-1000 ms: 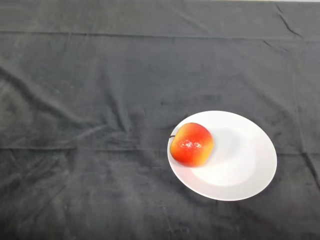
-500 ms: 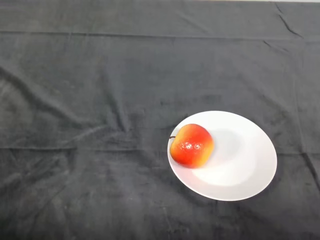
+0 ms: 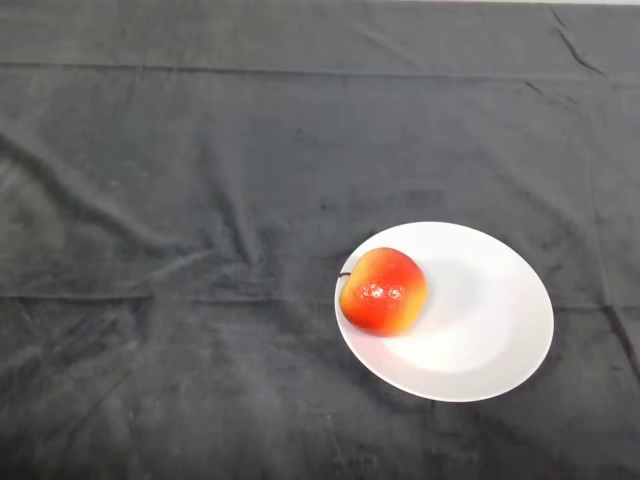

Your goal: Move the apple to the plate

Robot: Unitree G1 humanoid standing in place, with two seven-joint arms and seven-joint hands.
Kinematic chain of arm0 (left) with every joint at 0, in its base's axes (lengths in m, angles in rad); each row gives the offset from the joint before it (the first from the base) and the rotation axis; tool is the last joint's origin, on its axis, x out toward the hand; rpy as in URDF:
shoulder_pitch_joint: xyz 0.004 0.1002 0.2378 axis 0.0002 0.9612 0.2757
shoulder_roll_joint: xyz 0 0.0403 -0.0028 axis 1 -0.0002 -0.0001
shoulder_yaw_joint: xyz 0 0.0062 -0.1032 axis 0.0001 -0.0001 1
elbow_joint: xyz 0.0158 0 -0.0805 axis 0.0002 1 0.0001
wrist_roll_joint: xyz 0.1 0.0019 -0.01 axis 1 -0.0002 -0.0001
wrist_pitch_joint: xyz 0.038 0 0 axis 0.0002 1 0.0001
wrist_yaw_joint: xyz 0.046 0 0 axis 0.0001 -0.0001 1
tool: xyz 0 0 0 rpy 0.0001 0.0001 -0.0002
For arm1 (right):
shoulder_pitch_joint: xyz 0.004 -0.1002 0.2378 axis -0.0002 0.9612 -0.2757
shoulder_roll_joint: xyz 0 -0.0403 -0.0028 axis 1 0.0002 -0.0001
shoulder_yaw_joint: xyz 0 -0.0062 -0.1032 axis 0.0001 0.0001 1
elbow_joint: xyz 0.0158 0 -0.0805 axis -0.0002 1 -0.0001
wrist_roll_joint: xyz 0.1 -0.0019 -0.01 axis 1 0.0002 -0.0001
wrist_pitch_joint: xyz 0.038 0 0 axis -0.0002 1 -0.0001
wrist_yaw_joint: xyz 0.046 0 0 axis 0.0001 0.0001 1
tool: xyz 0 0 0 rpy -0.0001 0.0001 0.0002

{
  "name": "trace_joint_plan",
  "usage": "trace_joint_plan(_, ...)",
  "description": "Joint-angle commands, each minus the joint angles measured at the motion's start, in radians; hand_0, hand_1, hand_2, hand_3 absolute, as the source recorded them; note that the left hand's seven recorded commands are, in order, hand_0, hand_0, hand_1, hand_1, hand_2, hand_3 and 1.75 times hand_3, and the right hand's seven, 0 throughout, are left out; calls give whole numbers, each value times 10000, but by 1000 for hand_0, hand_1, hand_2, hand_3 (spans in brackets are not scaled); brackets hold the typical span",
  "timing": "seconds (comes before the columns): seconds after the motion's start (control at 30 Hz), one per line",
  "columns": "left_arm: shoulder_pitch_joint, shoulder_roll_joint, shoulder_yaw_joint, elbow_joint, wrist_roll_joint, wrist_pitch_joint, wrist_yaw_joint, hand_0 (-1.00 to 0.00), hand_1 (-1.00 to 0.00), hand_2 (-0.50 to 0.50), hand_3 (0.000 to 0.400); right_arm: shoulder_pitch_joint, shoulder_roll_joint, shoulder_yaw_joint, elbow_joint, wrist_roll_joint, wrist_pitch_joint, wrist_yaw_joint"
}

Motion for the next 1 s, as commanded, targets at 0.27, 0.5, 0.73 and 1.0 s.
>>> trace_joint_plan(0.27,129,405,280,-112,-90,168,-156,0,0,0,0,-126,-208,-40,5,180,-76,33)
trace_joint_plan(0.5,176,425,435,-164,-73,95,-152,0,0,0,0,-126,-209,-41,7,180,-76,34)
trace_joint_plan(0.73,179,394,548,-193,-40,43,-127,0,0,0,0,-127,-210,-41,9,180,-76,35)
trace_joint_plan(1.0,164,359,656,-215,13,-8,-79,0,0,0,0,-127,-210,-41,11,179,-77,36)
